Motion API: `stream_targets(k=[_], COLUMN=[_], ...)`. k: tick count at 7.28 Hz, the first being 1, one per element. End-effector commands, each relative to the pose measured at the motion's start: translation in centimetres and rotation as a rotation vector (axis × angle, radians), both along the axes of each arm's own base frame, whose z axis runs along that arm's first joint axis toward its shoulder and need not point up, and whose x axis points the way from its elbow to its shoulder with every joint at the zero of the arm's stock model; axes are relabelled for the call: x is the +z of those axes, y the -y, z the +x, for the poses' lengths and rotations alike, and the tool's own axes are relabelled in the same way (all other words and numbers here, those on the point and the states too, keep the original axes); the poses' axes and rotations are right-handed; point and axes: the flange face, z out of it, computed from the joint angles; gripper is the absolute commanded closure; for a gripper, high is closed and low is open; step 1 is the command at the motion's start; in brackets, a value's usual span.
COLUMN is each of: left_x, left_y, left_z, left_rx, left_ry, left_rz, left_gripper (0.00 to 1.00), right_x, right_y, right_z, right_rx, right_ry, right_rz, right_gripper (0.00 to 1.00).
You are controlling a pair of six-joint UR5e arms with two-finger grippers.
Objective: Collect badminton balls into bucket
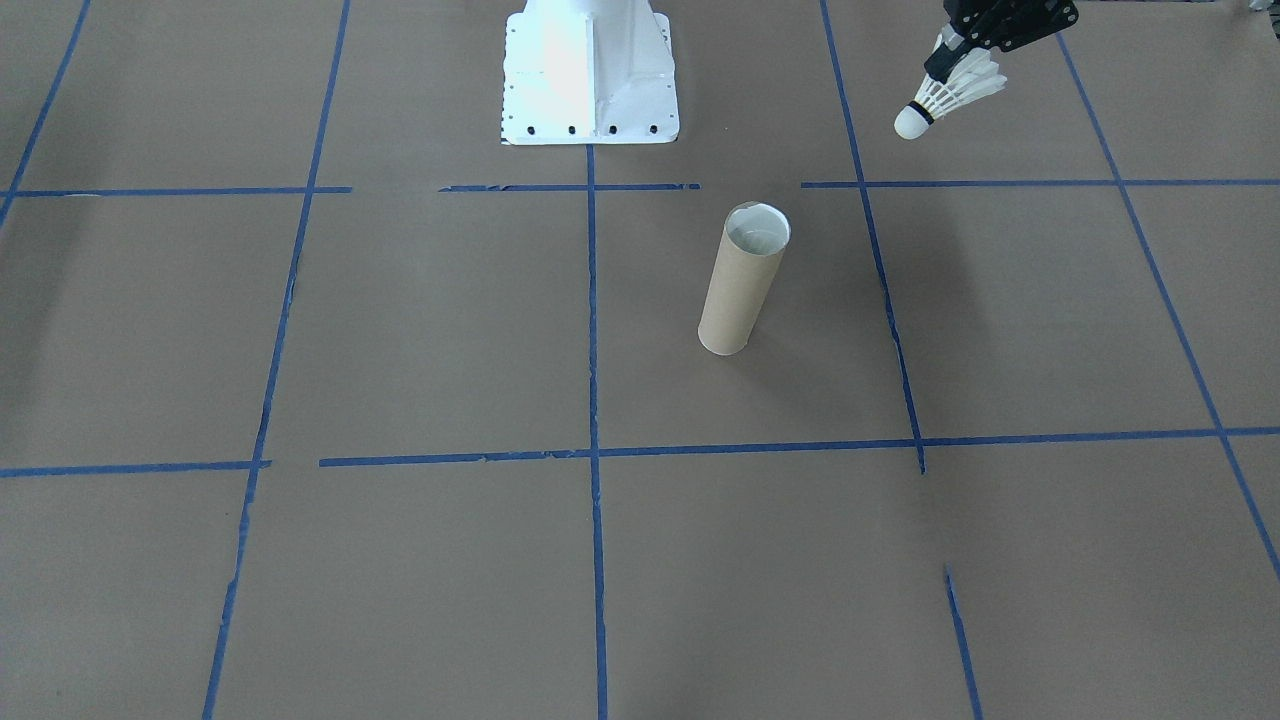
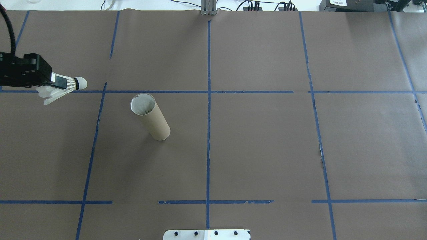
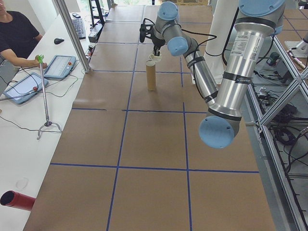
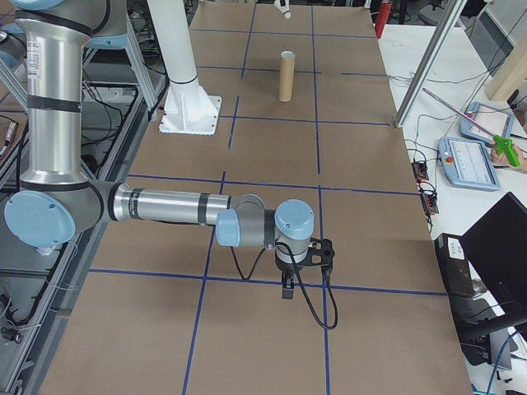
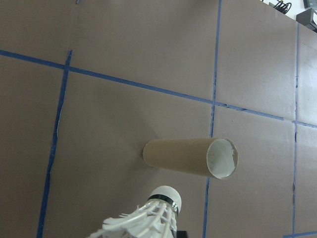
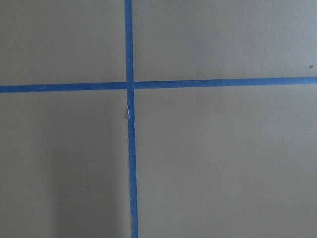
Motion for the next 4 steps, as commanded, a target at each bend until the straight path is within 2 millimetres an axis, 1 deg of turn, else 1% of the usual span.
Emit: stream_targets(k=[1, 2, 3, 4], left_x=[-5.4, -6.1, -6.9, -8.2], left_y=[0.8, 0.7, 0.7, 0.8], left_z=[1.8, 3.6, 6.2, 9.5], left_rx=[0.019, 0.039, 0.045, 0.054], left_ry=[0.123, 0.147, 0.193, 0.269], left_rz=[0.023, 0.029, 0.035, 0.028], left_gripper=[1.0, 1.0, 1.0, 1.0], right_x=[0.0, 0.0, 0.0, 0.0], right_y=[0.0, 0.0, 0.0, 0.0], right_z=[0.0, 0.0, 0.0, 0.0], right_rx=[0.0, 0.0, 0.0, 0.0], right_ry=[0.0, 0.0, -0.002, 0.0], right_rz=[0.0, 0.0, 0.0, 0.0], right_gripper=[0.0, 0.0, 0.0, 0.0])
